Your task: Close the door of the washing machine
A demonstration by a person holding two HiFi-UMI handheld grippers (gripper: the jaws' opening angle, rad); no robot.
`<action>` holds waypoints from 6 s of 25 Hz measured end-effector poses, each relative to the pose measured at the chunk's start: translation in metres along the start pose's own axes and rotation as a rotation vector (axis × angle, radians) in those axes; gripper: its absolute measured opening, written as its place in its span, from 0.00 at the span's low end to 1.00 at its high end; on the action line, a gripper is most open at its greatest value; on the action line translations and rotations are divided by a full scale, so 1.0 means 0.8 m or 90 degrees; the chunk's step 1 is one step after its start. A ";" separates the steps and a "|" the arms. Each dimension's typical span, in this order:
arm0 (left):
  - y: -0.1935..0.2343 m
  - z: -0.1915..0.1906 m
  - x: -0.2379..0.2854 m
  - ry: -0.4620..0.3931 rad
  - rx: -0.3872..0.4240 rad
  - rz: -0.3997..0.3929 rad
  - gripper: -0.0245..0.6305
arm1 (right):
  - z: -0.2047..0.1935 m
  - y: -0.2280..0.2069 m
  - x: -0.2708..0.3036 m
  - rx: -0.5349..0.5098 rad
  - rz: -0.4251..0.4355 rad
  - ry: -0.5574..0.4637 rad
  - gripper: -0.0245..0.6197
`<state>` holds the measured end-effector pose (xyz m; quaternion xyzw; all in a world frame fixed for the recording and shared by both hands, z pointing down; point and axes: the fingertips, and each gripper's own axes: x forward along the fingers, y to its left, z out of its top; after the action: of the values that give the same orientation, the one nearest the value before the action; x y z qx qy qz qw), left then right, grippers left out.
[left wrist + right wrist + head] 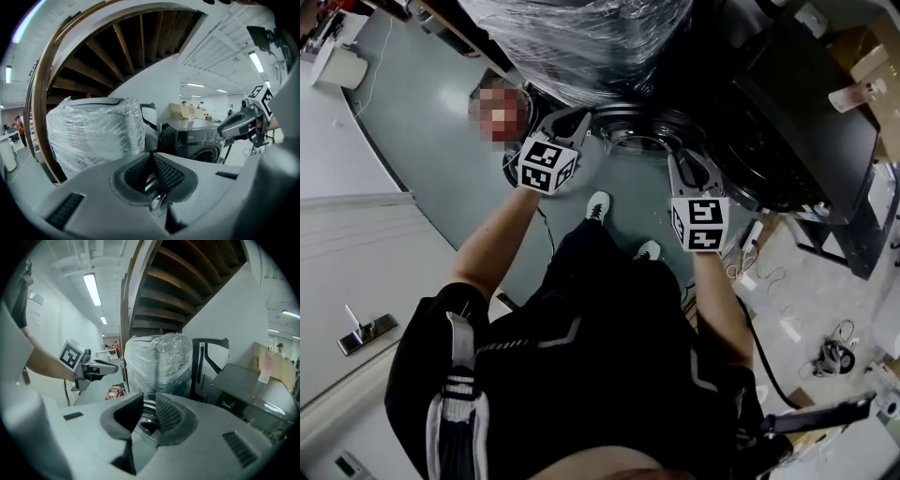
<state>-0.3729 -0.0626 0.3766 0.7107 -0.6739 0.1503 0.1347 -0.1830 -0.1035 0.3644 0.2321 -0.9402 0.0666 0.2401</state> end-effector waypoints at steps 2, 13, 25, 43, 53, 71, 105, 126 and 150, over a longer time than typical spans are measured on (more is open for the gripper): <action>0.015 -0.027 0.019 0.022 0.016 -0.030 0.04 | -0.010 0.010 0.035 0.007 -0.002 0.013 0.18; 0.073 -0.147 0.123 0.118 0.109 -0.154 0.07 | -0.055 0.051 0.214 0.065 -0.043 0.073 0.27; 0.114 -0.271 0.200 0.191 0.200 -0.251 0.15 | -0.126 0.074 0.321 0.093 -0.061 0.128 0.35; 0.132 -0.342 0.252 0.243 0.337 -0.406 0.24 | -0.186 0.084 0.327 0.121 -0.051 0.151 0.37; 0.117 -0.348 0.239 0.255 0.326 -0.430 0.14 | -0.199 0.080 0.300 0.141 -0.056 0.166 0.37; 0.010 -0.400 0.138 0.308 0.275 -0.402 0.14 | -0.255 0.077 0.199 0.161 -0.040 0.173 0.35; -0.368 -0.438 0.041 0.450 0.075 -0.309 0.26 | -0.484 -0.034 -0.101 0.319 -0.176 0.183 0.35; -0.603 -0.397 0.122 0.500 -0.105 -0.275 0.27 | -0.574 -0.138 -0.244 0.395 -0.291 0.195 0.34; -0.686 -0.304 0.211 0.431 0.004 -0.442 0.28 | -0.608 -0.197 -0.189 0.159 -0.142 0.269 0.15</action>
<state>0.1750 -0.0916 0.6728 0.8052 -0.3150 0.3214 0.3863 0.2128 -0.0661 0.7194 0.3433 -0.8224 0.2022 0.4061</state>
